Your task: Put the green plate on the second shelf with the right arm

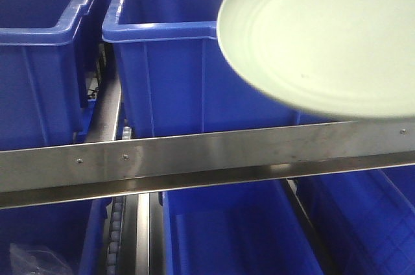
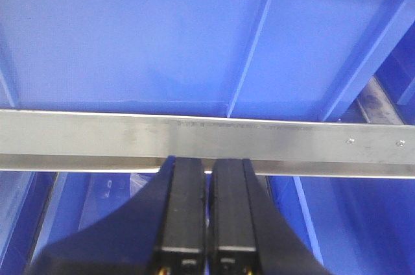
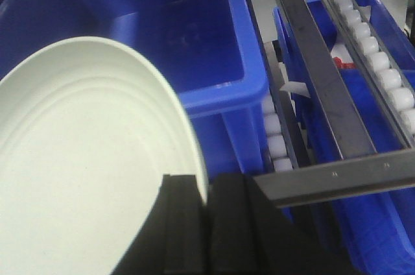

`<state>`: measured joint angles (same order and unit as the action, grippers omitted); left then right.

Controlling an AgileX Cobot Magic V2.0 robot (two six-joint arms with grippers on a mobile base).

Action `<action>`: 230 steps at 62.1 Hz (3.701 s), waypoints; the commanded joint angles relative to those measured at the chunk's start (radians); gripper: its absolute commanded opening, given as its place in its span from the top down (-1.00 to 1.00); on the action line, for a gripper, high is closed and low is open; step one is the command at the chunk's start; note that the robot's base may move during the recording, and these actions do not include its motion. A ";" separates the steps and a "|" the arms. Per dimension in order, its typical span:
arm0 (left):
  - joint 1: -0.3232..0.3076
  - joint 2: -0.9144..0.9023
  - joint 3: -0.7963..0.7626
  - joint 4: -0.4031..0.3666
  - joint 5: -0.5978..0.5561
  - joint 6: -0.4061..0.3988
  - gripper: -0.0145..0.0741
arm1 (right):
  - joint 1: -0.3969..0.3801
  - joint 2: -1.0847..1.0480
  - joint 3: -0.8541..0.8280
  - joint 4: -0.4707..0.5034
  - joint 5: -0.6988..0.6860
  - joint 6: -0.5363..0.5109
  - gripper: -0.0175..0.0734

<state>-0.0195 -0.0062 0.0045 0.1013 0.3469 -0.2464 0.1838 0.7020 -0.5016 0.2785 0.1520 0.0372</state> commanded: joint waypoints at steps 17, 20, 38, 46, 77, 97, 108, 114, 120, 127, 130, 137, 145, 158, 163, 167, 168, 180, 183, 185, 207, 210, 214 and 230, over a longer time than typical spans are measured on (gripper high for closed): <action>-0.006 -0.025 0.032 0.000 -0.051 -0.001 0.39 | 0.034 0.365 -0.481 0.007 -0.075 0.001 0.51; -0.006 -0.025 0.032 0.000 -0.051 -0.001 0.39 | 0.043 0.435 -0.554 0.007 -0.075 0.001 0.51; -0.006 -0.025 0.032 0.000 -0.051 -0.001 0.39 | 0.049 0.862 -0.969 0.007 -0.024 0.001 0.51; -0.006 -0.025 0.032 0.000 -0.051 -0.001 0.39 | 0.058 0.985 -1.079 0.007 0.012 0.001 0.51; -0.006 -0.025 0.032 0.000 -0.051 -0.001 0.39 | 0.097 1.073 -1.135 0.006 0.007 0.000 0.50; -0.006 -0.025 0.032 0.000 -0.051 -0.001 0.39 | 0.095 1.069 -1.135 -0.034 0.017 0.000 -0.16; -0.006 -0.025 0.032 0.000 -0.051 -0.001 0.39 | 0.095 1.035 -1.135 -0.035 0.047 0.000 -0.16; -0.006 -0.025 0.032 0.000 -0.051 -0.001 0.39 | 0.095 0.994 -1.120 -0.038 0.076 0.000 -0.16; -0.006 -0.025 0.032 0.000 -0.051 -0.001 0.39 | 0.095 0.934 -1.074 -0.038 0.078 0.000 -0.12; -0.006 -0.025 0.032 0.000 -0.051 -0.001 0.39 | 0.095 0.841 -0.978 -0.046 0.034 0.000 0.10; -0.006 -0.025 0.032 0.000 -0.051 -0.001 0.39 | 0.095 0.797 -0.927 -0.060 0.007 0.000 0.23; -0.006 -0.025 0.032 0.000 -0.051 -0.001 0.39 | 0.095 0.655 -0.762 -0.117 -0.078 0.000 0.50; -0.006 -0.025 0.032 0.000 -0.051 -0.001 0.39 | 0.095 0.513 -0.579 -0.168 -0.152 0.000 0.49; -0.006 -0.025 0.032 0.000 -0.051 -0.001 0.39 | 0.095 0.279 -0.315 -0.213 -0.245 0.000 0.49; -0.006 -0.025 0.032 0.000 -0.051 -0.001 0.39 | 0.095 0.194 -0.228 -0.234 -0.261 0.000 0.49; -0.006 -0.025 0.032 0.000 -0.051 -0.001 0.39 | 0.095 0.129 -0.161 -0.246 -0.263 0.000 0.49; -0.006 -0.025 0.032 0.000 -0.051 -0.001 0.39 | 0.095 0.117 -0.148 -0.248 -0.263 0.000 0.49; -0.006 -0.025 0.032 0.000 -0.051 -0.001 0.39 | 0.095 -0.024 0.024 -0.249 -0.286 0.000 0.49; -0.006 -0.025 0.032 0.000 -0.051 -0.001 0.39 | 0.095 -0.047 0.054 -0.249 -0.295 0.000 0.49; -0.006 -0.025 0.032 0.000 -0.051 -0.001 0.39 | 0.095 -0.060 0.074 -0.249 -0.301 0.000 0.49; -0.006 -0.025 0.032 0.000 -0.051 -0.001 0.39 | 0.095 -0.076 0.104 -0.249 -0.305 0.000 0.49; -0.006 -0.025 0.032 0.000 -0.051 -0.001 0.39 | 0.095 -0.076 0.104 -0.249 -0.305 0.000 0.49; -0.006 -0.025 0.032 0.000 -0.051 -0.001 0.39 | 0.095 -0.076 0.104 -0.249 -0.302 0.000 0.49; -0.006 -0.025 0.032 0.000 -0.051 -0.001 0.39 | 0.095 -0.076 0.104 -0.249 -0.313 0.000 0.49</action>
<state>-0.0195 -0.0062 0.0045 0.1013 0.3469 -0.2464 0.2825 0.6316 -0.3702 0.0425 -0.0614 0.0390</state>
